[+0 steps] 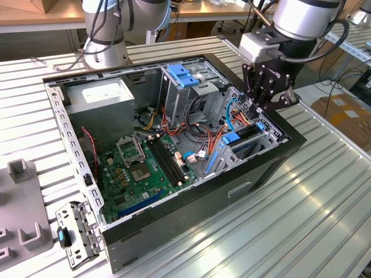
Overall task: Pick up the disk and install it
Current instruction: 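Insert the second disk wire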
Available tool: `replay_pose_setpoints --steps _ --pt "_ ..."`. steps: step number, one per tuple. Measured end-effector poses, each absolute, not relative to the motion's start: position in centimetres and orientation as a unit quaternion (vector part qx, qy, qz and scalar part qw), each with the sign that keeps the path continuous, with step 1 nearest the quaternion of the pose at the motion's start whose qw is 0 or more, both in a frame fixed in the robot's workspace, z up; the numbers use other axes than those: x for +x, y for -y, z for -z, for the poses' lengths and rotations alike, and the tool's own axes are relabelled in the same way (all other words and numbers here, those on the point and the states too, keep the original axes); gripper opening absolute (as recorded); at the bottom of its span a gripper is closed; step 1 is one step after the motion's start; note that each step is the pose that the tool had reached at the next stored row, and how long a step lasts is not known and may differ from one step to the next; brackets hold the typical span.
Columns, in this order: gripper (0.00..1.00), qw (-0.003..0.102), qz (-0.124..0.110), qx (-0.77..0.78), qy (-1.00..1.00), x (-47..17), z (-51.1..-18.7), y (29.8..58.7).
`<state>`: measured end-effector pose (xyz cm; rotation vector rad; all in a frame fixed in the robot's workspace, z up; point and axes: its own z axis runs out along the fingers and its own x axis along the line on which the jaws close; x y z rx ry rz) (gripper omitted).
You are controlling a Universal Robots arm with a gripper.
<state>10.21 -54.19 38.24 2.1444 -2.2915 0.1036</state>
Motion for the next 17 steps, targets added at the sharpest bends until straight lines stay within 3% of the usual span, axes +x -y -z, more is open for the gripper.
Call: replay_pose_setpoints --steps 4,8,17 --pt "0.11 0.004 -0.034 0.683 0.730 10.3 -39.8 53.2" --pt "0.11 0.028 -0.045 0.683 0.729 10.3 -40.1 51.7" --pt "0.11 0.063 -0.064 0.682 0.726 10.6 -40.2 48.4"
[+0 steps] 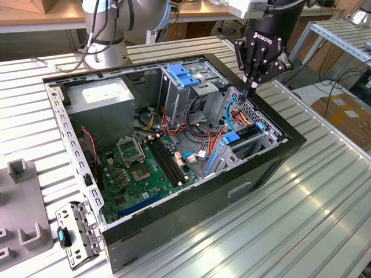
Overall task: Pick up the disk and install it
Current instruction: 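Insert the second disk wire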
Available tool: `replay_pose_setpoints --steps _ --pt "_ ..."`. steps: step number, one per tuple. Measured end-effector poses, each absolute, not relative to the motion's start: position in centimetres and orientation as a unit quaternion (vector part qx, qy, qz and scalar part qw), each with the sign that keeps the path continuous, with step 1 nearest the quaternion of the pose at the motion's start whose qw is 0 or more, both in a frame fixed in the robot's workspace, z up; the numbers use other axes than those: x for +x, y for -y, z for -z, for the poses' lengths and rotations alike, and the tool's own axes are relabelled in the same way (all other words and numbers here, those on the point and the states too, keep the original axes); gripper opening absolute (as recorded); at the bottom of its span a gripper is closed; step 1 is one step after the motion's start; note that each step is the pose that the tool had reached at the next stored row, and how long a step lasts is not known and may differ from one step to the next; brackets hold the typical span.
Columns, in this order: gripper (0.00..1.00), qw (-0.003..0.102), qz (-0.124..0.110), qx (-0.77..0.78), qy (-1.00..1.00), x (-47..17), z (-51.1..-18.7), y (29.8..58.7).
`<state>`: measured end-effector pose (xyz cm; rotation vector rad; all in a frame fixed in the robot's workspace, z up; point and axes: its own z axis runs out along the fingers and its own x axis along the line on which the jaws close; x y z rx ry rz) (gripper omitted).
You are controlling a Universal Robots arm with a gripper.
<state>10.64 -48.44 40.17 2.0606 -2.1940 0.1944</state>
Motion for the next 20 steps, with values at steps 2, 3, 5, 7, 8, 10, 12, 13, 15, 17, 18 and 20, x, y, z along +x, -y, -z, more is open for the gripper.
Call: replay_pose_setpoints --steps 2,3,5,7,8,10,12,13,15,17,18,20 --pt "0.11 0.069 -0.071 0.681 0.725 10.7 -39.9 47.4" --pt "0.11 0.072 -0.074 0.681 0.725 10.7 -39.8 46.9" --pt "0.17 0.080 -0.082 0.680 0.724 10.9 -39.6 46.1" --pt "0.24 0.091 -0.093 0.679 0.723 11.0 -39.3 45.5" --pt "0.25 0.094 -0.097 0.678 0.722 11.0 -39.1 45.4" --pt "0.32 0.099 -0.102 0.678 0.721 11.0 -38.9 45.4" --pt "0.32 0.105 -0.109 0.677 0.720 11.0 -38.5 45.3" --pt "0.32 0.108 -0.111 0.676 0.720 11.0 -38.4 45.3" --pt "0.32 0.111 -0.115 0.676 0.720 11.0 -38.2 45.3" --pt "0.32 0.114 -0.119 0.675 0.719 11.0 -38.0 45.3" --pt "0.32 0.116 -0.121 0.675 0.719 11.0 -37.9 45.3" --pt "0.30 0.121 -0.126 0.674 0.718 11.0 -37.6 45.3"
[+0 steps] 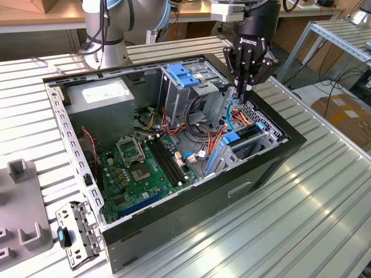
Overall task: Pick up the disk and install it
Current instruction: 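Insert the second disk wire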
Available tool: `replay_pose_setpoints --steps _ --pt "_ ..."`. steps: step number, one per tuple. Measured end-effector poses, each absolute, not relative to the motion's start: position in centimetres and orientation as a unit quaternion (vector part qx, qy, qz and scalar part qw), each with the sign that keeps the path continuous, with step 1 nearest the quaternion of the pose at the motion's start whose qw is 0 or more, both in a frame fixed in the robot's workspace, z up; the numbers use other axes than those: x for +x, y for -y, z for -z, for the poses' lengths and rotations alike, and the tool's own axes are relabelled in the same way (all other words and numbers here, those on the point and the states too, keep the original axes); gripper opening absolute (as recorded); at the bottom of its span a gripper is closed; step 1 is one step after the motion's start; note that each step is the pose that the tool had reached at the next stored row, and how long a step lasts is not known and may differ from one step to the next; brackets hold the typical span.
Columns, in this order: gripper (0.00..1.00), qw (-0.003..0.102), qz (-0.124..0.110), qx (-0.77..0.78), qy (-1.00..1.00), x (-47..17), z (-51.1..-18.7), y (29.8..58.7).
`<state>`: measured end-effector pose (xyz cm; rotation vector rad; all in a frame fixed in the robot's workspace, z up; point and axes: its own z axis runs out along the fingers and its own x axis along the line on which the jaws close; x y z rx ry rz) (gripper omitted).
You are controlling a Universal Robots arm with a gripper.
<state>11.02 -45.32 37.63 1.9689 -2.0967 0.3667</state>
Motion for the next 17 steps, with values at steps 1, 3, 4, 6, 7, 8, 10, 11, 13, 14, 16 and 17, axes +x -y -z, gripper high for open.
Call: replay_pose_setpoints --steps 1,3,4,6,7,8,10,11,13,14,16,17 --pt "0.30 0.123 -0.128 0.674 0.717 11.02 -37.54 45.31" --pt "0.23 0.130 -0.136 0.672 0.716 11.02 -37.36 45.30" --pt "0.23 0.133 -0.139 0.672 0.715 11.02 -37.30 45.29" --pt "0.23 0.139 -0.145 0.670 0.714 11.03 -37.12 45.26" --pt "0.23 0.139 -0.145 0.670 0.714 11.02 -37.12 45.26" --pt "0.16 0.139 -0.145 0.670 0.714 11.02 -37.12 45.26" --pt "0.16 0.139 -0.145 0.671 0.714 11.02 -37.11 45.26" --pt "0.16 0.138 -0.144 0.671 0.714 11.02 -37.10 45.28" --pt "0.16 0.131 -0.136 0.672 0.716 11.01 -37.09 45.40" --pt "0.16 0.127 -0.133 0.673 0.717 11.00 -37.07 45.50" --pt "0.16 0.121 -0.126 0.674 0.718 11.00 -37.00 45.70" --pt "0.16 0.119 -0.123 0.674 0.718 11.00 -36.97 45.85"
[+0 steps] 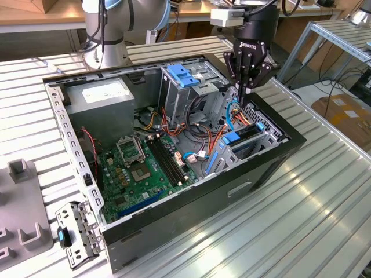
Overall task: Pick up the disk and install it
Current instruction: 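Insert the second disk wire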
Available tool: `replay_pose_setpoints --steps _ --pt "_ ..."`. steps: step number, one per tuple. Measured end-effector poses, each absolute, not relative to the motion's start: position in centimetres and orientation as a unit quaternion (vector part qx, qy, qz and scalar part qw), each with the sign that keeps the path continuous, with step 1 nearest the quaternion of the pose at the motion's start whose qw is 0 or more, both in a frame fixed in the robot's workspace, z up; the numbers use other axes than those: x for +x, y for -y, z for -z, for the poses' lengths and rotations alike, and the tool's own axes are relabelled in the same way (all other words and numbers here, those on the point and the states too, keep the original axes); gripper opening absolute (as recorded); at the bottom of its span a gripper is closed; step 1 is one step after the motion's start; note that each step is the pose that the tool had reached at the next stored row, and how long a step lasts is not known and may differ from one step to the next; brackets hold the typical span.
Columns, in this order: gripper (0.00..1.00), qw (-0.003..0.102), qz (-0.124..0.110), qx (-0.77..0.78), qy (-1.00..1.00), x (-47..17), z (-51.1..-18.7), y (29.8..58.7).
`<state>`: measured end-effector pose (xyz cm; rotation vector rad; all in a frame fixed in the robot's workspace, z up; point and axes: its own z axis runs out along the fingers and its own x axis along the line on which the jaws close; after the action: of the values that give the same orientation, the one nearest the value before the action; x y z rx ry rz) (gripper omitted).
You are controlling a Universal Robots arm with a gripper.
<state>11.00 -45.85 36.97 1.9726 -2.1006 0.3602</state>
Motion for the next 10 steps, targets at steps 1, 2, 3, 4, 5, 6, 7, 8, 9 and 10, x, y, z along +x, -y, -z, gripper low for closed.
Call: replay_pose_setpoints --steps 1,2,3,4,5,6,7,8,9,10 --pt "0.16 0.116 -0.120 0.675 0.719 11.0 -36.9 46.0" --pt "0.16 0.112 -0.117 0.676 0.719 11.0 -36.9 46.3" --pt "0.16 0.110 -0.114 0.676 0.720 11.0 -36.9 46.5" --pt "0.16 0.106 -0.110 0.677 0.720 11.0 -36.8 46.8" --pt "0.16 0.102 -0.106 0.677 0.721 11.0 -36.7 47.1" --pt "0.16 0.099 -0.102 0.678 0.721 11.0 -36.7 47.4" --pt "0.16 0.097 -0.100 0.678 0.722 11.0 -36.7 47.6" --pt "0.16 0.095 -0.099 0.678 0.722 11.0 -36.7 47.8" --pt "0.16 0.095 -0.098 0.678 0.722 11.0 -36.7 47.8" --pt "0.16 0.095 -0.098 0.678 0.722 11.0 -36.7 47.8"
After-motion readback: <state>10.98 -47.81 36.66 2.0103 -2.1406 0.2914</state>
